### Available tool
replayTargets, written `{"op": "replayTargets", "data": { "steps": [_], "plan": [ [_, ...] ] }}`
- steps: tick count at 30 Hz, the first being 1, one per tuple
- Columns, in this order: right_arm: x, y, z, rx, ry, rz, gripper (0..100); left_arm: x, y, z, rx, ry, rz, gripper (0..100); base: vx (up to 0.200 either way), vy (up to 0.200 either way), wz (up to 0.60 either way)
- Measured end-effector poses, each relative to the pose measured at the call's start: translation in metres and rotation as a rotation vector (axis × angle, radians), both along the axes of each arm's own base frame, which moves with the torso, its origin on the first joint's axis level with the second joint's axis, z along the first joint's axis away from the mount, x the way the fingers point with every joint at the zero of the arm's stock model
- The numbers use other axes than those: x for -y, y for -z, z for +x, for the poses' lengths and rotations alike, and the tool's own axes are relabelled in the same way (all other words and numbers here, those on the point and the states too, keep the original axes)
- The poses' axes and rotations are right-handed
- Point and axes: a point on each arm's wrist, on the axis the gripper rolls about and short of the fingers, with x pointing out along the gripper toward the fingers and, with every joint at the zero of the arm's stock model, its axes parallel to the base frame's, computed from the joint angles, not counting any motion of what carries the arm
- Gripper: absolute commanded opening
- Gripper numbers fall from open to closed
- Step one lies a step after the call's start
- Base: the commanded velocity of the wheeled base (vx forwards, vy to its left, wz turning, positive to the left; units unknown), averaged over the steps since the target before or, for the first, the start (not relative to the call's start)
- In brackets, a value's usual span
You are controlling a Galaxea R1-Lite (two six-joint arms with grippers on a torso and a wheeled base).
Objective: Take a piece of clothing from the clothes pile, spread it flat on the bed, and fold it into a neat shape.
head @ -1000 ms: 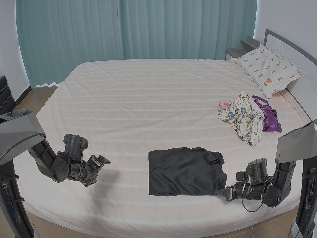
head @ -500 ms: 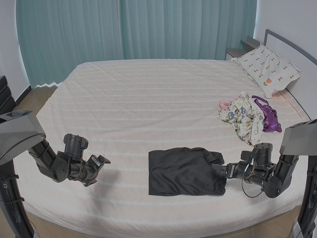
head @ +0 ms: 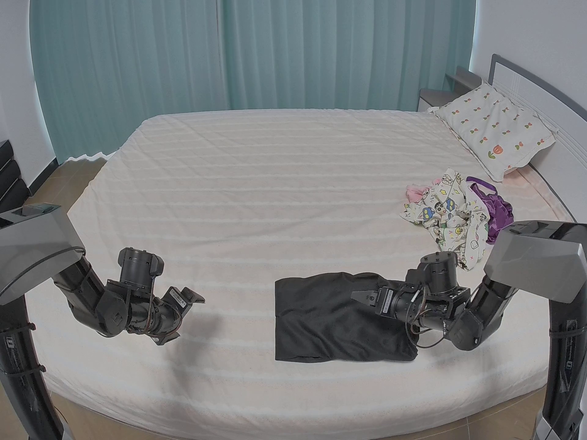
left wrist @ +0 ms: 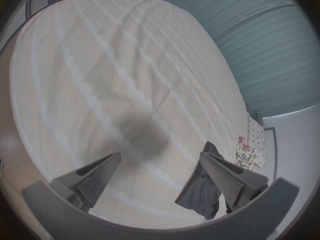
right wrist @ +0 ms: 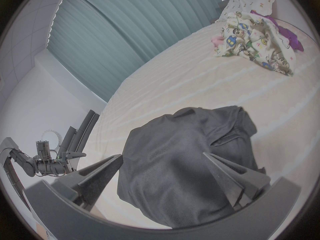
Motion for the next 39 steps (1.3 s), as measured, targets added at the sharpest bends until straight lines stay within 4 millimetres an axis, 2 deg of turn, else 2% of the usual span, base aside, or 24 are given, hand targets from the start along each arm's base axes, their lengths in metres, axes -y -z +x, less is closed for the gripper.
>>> {"op": "replayTargets", "data": {
  "steps": [7, 12, 19, 26, 33, 39],
  "plan": [
    [-0.015, 0.015, 0.024, -0.046, 0.041, -0.049, 100, 0.000, 0.001, 0.000, -0.001, 0.000, 0.000, 100, 0.000, 0.000, 0.00],
    [-0.013, 0.020, 0.047, -0.030, 0.148, -0.100, 100, 0.000, 0.001, 0.000, -0.001, 0.000, 0.001, 100, 0.000, 0.000, 0.00],
    [0.007, 0.022, 0.070, -0.003, 0.247, -0.112, 100, 0.000, 0.001, 0.001, -0.001, 0.001, 0.001, 100, 0.000, 0.000, 0.00],
    [0.038, 0.028, 0.089, 0.013, 0.329, -0.101, 100, 0.000, 0.001, 0.001, -0.001, 0.001, 0.001, 100, 0.000, 0.000, 0.00],
    [0.057, 0.034, 0.092, 0.021, 0.355, -0.083, 100, 0.000, 0.001, 0.001, -0.001, 0.002, 0.002, 100, 0.000, 0.000, 0.00],
    [0.060, 0.033, 0.083, -0.007, 0.252, -0.031, 100, 0.000, 0.001, 0.001, -0.002, 0.002, 0.002, 100, 0.000, 0.000, 0.00]
  ]
}}
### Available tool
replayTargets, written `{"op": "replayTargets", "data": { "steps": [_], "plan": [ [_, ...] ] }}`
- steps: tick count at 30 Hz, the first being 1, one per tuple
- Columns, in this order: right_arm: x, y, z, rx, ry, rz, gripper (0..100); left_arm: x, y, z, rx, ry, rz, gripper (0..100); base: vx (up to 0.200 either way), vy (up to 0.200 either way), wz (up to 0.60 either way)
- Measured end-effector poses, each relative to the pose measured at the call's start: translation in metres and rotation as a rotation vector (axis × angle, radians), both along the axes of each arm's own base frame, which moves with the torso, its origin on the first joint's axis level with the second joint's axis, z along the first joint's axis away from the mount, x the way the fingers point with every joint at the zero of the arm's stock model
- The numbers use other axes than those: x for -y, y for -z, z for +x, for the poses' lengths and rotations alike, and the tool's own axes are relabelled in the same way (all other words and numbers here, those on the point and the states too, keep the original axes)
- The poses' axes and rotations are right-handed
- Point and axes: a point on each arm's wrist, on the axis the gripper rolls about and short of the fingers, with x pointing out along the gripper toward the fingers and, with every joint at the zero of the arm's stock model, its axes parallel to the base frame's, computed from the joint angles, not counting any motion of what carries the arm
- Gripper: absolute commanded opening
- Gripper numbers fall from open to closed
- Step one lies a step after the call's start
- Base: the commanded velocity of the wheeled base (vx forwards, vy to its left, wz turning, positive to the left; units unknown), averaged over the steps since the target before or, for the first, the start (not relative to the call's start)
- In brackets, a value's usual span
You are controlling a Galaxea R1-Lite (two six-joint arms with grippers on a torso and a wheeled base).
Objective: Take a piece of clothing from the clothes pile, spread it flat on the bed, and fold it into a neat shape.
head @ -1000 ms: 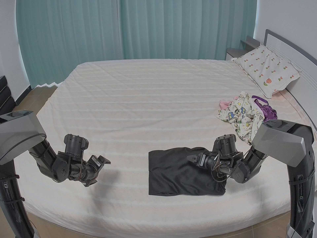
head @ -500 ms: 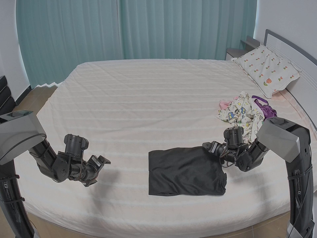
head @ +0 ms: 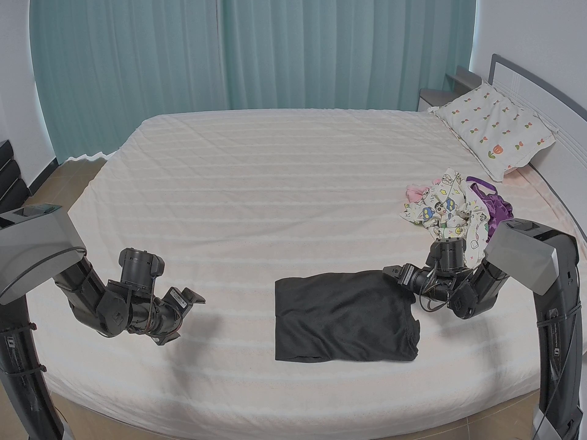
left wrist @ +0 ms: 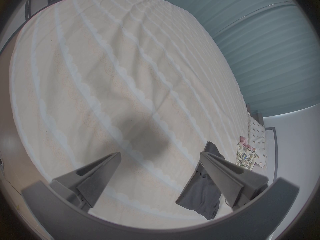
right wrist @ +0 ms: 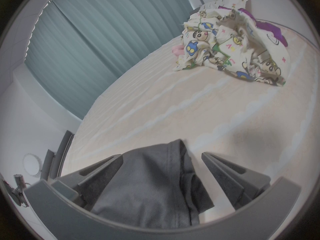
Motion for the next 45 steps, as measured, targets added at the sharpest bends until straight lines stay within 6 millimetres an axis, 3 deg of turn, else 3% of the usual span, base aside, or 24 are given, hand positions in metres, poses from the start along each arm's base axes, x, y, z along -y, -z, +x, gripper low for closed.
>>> {"op": "replayTargets", "data": {
  "steps": [2, 3, 32, 33, 40, 45],
  "plan": [
    [0.000, 0.001, -0.002, -0.007, -0.016, 0.007, 100, 0.000, 0.000, 0.000, 0.000, 0.000, 0.000, 100, 0.000, 0.000, 0.00],
    [0.000, 0.002, -0.002, -0.009, -0.019, 0.007, 0, 0.000, 0.000, 0.000, 0.000, 0.000, 0.000, 100, 0.000, 0.000, 0.00],
    [0.025, 0.007, 0.009, 0.009, 0.084, 0.057, 0, 0.000, 0.000, 0.000, 0.000, 0.000, 0.000, 100, 0.000, 0.000, 0.00],
    [0.026, 0.008, 0.009, 0.007, 0.085, 0.057, 100, 0.000, 0.000, 0.000, 0.000, 0.000, 0.000, 100, 0.000, 0.000, 0.00],
    [0.029, 0.007, 0.007, 0.003, 0.091, 0.054, 100, 0.000, 0.000, 0.000, 0.000, 0.000, 0.000, 100, 0.000, 0.000, 0.00],
    [0.033, 0.001, -0.009, -0.006, 0.063, 0.023, 100, 0.000, 0.000, 0.000, 0.000, 0.000, 0.000, 100, 0.000, 0.000, 0.00]
  ]
}}
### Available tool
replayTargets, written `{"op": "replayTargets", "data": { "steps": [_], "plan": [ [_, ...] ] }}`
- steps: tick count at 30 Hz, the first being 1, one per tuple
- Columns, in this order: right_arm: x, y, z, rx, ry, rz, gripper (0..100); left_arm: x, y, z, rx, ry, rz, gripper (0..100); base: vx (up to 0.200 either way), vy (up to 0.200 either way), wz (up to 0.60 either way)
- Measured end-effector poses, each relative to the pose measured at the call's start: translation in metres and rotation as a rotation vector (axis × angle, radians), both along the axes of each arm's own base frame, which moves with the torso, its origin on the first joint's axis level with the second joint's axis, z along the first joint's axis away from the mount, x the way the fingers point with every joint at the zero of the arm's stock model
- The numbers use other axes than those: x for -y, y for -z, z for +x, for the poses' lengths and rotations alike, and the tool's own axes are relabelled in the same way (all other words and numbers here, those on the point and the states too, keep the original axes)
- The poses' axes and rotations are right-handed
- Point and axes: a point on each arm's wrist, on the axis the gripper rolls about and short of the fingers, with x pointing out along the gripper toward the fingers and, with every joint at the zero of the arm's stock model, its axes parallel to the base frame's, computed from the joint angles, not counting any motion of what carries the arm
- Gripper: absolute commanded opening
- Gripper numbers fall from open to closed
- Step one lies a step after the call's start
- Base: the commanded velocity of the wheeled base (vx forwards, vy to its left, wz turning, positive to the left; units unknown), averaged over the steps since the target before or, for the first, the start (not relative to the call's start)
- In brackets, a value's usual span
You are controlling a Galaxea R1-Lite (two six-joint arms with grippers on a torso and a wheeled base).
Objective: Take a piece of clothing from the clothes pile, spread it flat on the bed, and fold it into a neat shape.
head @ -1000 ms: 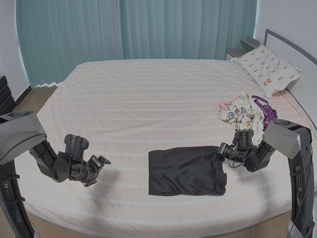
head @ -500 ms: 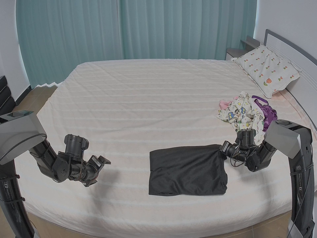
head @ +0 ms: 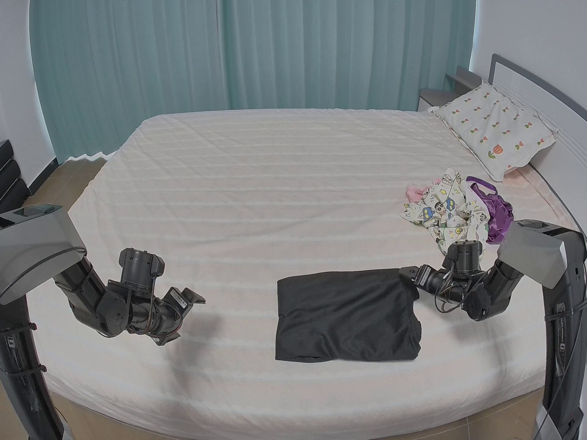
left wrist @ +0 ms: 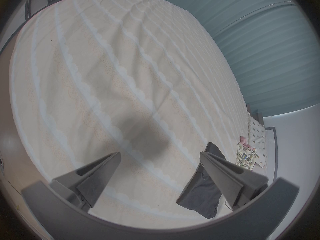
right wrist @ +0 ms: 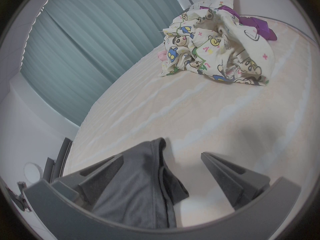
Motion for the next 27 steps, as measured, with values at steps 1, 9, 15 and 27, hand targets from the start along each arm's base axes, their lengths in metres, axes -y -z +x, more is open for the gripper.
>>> {"op": "replayTargets", "data": {
  "steps": [1, 9, 15, 27],
  "plan": [
    [0.001, -0.001, -0.005, 0.001, -0.010, -0.004, 100, 0.000, 0.000, 0.000, 0.000, 0.000, 0.000, 100, 0.000, 0.000, 0.00],
    [-0.001, -0.004, -0.064, -0.067, -0.149, -0.007, 100, 0.000, 0.000, 0.000, 0.000, 0.000, 0.000, 100, 0.000, 0.000, 0.00],
    [-0.014, -0.008, -0.103, -0.065, -0.253, -0.013, 100, 0.001, 0.000, 0.000, -0.001, 0.002, 0.000, 100, 0.000, 0.000, 0.00],
    [-0.026, 0.007, -0.133, -0.128, -0.331, -0.044, 0, 0.001, 0.000, 0.000, -0.002, 0.002, 0.000, 100, 0.000, 0.000, 0.00]
  ]
}}
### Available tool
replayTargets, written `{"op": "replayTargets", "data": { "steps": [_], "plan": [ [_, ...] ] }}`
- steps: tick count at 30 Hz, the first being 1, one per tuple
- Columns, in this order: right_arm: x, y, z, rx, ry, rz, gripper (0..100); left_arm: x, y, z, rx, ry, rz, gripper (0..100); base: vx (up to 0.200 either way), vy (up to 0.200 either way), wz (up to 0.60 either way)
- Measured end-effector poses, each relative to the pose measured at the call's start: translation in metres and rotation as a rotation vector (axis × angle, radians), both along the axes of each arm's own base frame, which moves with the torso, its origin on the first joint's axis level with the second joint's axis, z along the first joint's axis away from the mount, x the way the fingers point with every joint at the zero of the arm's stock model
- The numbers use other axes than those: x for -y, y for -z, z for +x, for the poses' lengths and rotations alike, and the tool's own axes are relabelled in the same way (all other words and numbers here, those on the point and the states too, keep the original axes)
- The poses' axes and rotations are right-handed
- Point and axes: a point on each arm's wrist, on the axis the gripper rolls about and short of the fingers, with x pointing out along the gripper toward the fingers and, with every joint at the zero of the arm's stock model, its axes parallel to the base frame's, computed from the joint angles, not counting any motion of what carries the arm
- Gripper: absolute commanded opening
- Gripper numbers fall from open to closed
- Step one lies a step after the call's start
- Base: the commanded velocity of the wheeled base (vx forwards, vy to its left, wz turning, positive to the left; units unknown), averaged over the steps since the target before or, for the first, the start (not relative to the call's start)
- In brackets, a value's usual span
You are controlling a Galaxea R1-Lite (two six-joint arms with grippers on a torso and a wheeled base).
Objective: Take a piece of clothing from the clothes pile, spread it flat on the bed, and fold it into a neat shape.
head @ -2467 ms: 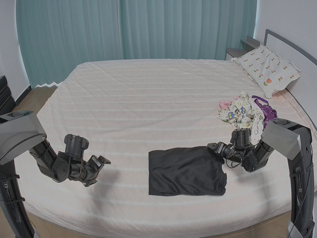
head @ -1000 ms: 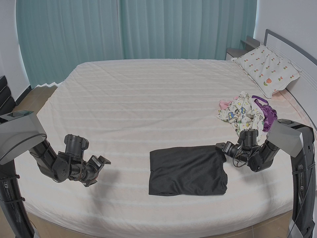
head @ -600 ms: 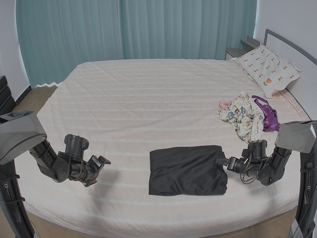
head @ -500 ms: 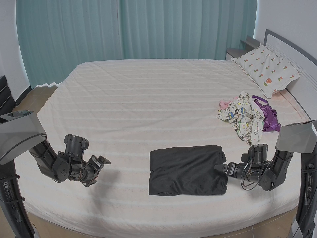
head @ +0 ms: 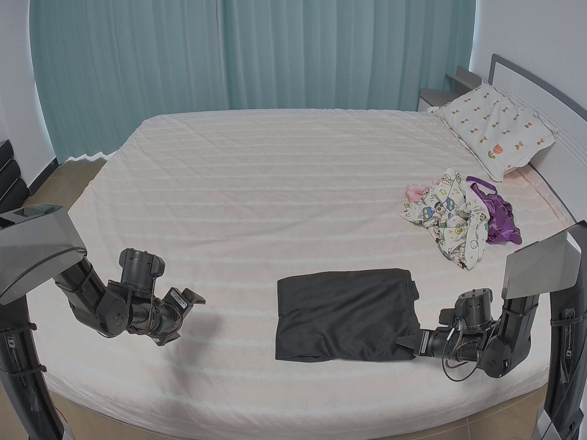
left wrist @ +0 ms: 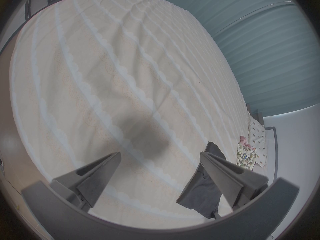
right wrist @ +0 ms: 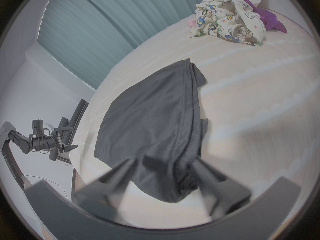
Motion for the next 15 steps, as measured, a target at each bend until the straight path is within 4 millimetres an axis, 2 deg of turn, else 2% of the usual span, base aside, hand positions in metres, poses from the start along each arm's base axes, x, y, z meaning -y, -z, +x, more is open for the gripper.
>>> {"op": "replayTargets", "data": {
  "steps": [15],
  "plan": [
    [0.020, 0.002, -0.020, -0.031, 0.010, -0.054, 0, 0.000, 0.000, 0.000, 0.001, 0.000, 0.000, 100, 0.000, 0.000, 0.00]
  ]
}}
